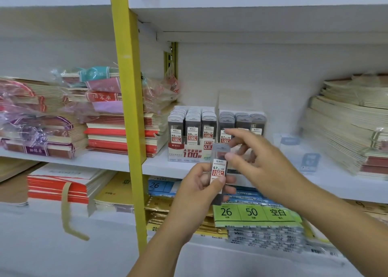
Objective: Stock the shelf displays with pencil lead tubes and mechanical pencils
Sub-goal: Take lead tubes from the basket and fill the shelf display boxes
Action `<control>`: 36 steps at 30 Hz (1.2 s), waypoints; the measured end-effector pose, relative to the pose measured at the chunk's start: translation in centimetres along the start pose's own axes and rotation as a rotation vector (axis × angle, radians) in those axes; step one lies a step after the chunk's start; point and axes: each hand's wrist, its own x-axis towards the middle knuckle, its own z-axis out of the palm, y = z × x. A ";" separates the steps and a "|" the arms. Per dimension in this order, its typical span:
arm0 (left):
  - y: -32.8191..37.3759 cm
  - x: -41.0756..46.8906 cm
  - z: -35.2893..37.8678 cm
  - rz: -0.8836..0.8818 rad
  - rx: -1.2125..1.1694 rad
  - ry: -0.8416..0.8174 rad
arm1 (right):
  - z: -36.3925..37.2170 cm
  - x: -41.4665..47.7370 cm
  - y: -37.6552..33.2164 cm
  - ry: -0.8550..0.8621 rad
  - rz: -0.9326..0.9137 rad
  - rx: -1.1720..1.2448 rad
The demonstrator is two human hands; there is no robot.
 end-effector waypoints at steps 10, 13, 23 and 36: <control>-0.9 0.7 1.1 0.266 0.598 0.243 | -4.3 2.3 1.1 0.398 -0.030 0.265; -1.7 1.1 1.5 0.250 0.759 0.182 | -5.2 3.9 1.9 0.416 -0.099 -0.034; -2.4 1.4 1.3 0.327 0.774 0.203 | -4.5 5.9 3.8 0.074 0.063 -0.187; -2.2 0.4 0.8 0.332 0.781 0.178 | -4.0 5.9 4.0 0.093 0.057 -0.499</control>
